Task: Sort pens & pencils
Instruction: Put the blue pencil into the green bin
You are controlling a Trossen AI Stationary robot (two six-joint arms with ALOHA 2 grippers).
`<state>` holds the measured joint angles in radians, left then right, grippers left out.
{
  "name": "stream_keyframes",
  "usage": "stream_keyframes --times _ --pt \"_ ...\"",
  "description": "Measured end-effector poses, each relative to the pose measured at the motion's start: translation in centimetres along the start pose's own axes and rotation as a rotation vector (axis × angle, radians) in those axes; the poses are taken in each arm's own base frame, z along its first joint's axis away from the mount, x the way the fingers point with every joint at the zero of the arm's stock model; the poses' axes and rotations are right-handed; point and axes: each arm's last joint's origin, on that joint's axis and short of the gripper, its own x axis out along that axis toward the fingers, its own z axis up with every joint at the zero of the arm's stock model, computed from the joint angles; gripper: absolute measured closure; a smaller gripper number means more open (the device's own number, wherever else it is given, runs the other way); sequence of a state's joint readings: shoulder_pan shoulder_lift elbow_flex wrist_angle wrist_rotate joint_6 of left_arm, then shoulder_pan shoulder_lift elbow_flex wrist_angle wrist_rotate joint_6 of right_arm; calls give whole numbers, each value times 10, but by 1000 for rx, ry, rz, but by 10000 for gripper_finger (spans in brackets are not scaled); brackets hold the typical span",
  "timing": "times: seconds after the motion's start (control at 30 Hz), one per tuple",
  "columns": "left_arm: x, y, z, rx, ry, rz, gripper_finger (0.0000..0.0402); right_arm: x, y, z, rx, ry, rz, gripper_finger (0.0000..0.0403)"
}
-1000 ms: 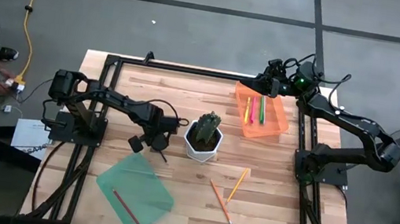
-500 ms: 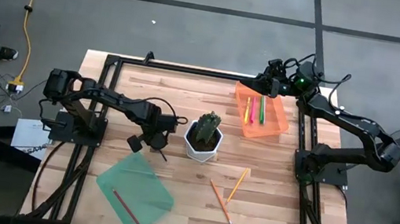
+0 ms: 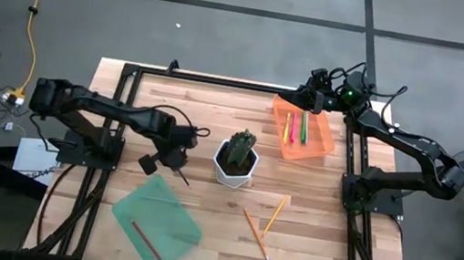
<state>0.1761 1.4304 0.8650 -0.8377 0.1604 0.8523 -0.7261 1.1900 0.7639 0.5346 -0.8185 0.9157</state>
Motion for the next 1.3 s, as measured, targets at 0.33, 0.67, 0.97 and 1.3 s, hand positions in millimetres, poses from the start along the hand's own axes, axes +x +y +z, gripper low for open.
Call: stream_keyframes --times 0.33,0.67,0.97,1.3 --pt "-33 -13 -2 -64 -76 18 397 0 0 0 0 0 -1 290" --pt "-56 -47 27 4 -182 -99 397 0 -1 -1 14 7 -12 290" --pt "-54 -82 64 4 -286 -114 396 0 -2 -1 22 10 -16 290" --pt "-21 -99 89 -18 -203 -153 389 0 -2 -2 48 11 -17 290"
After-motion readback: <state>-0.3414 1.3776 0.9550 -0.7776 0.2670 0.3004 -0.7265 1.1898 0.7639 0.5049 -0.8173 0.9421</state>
